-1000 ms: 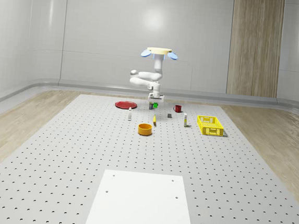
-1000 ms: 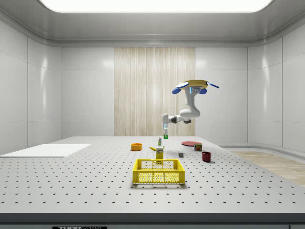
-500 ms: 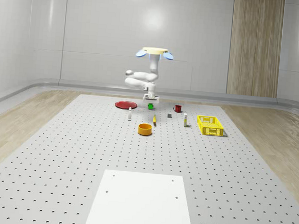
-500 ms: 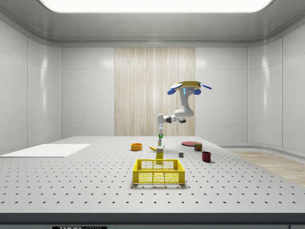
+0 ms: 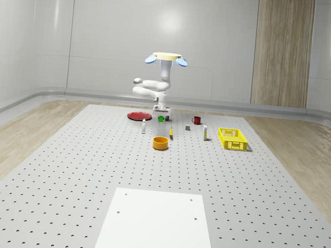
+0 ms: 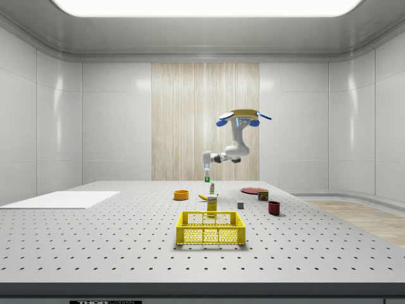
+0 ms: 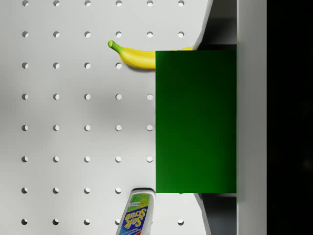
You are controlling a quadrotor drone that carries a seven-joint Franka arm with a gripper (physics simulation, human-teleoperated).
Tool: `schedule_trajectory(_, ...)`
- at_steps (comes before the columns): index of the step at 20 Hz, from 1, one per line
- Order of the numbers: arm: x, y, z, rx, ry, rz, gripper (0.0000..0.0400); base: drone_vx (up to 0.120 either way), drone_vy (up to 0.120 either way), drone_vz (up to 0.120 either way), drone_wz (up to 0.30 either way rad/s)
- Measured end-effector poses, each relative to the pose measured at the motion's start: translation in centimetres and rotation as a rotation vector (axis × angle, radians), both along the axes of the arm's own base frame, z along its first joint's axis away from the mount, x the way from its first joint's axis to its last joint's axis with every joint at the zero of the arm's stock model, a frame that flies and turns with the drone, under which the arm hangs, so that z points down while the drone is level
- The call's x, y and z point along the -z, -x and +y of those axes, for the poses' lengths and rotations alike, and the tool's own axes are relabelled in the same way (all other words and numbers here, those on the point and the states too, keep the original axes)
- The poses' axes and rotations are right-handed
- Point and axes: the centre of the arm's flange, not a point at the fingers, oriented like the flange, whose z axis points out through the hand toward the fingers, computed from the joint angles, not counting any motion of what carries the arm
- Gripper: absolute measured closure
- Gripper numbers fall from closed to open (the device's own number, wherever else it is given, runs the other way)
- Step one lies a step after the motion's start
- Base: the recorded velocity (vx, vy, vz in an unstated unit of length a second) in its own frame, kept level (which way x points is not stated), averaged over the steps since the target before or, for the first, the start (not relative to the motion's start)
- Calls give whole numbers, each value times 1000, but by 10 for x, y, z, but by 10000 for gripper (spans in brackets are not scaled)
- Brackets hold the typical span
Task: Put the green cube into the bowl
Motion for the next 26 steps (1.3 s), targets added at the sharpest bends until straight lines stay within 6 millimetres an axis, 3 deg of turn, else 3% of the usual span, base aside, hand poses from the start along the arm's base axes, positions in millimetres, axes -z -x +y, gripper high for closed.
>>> schedule_trajectory(9, 0, 0, 0, 0, 0, 0, 149, 120, 40, -4, 0)
schedule_trajectory(14, 0, 0, 0, 0, 0, 0, 149, 120, 0, -120, 0)
schedule_trajectory(26, 0, 0, 0, 0, 0, 0, 149, 120, 0, 0, 0)
